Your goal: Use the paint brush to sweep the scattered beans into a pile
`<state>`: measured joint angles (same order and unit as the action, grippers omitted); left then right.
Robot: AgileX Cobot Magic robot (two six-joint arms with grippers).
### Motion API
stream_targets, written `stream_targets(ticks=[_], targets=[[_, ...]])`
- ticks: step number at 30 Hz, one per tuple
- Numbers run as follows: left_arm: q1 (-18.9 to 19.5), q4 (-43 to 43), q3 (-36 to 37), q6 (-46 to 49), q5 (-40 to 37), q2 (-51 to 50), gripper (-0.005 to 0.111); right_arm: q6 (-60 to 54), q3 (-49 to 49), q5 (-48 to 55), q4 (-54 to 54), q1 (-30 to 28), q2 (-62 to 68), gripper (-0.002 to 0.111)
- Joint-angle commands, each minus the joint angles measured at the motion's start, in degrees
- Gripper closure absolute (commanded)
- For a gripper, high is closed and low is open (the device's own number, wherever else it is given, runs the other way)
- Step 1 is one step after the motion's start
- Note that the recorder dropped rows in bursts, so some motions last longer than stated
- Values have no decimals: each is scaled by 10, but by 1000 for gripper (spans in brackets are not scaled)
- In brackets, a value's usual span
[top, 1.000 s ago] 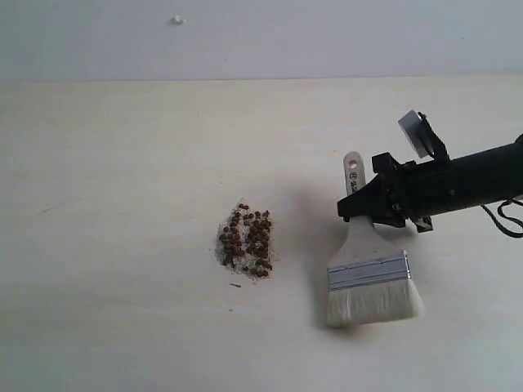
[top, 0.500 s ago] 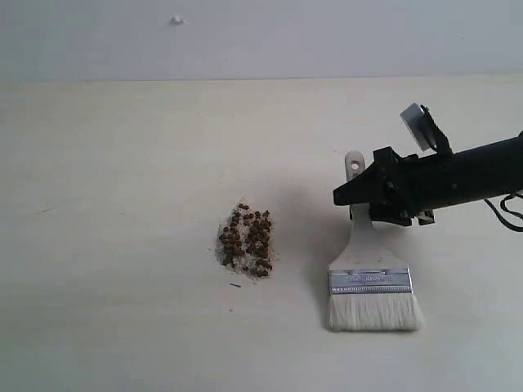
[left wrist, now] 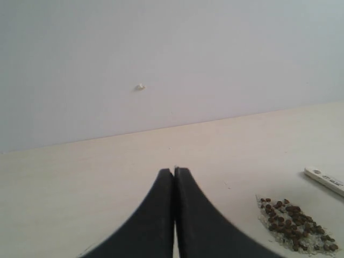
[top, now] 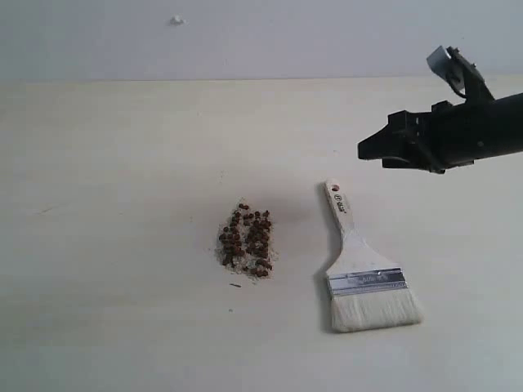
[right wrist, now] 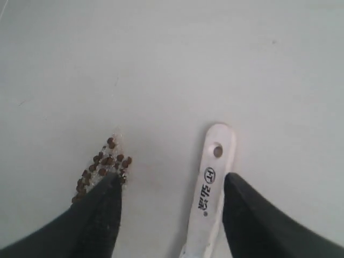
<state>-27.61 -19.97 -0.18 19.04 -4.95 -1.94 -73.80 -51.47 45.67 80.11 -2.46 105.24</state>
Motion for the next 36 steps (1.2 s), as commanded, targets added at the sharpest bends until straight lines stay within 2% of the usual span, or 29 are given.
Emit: stream_targets(ticks=[1,5,6,11,14,17,30,36], targets=[[-3,2,2,2,-1,3,107,-12,-1,-6,4,-2,-59,69],[-3,2,2,2,-1,3,107,-14,21,-17,33,-2,-121,107],[-3,2,2,2,-1,3,107,-15,29,-22,42,-2,-137,108],[-3,2,2,2,-1,3,107,-47,97,-98,106,-2,-235,108],[-3,2,2,2,-1,3,107,-122,167,-160,198,-2,-302,108],[-3,2,2,2,-1,3,107,-160,228,-208,198,-2,-377,108],[-3,2,2,2,-1,3,107,-132,398,-223,198,-2,-774,108],[-3,2,2,2,-1,3,107,-131,419,-212,198,-2,-879,108]])
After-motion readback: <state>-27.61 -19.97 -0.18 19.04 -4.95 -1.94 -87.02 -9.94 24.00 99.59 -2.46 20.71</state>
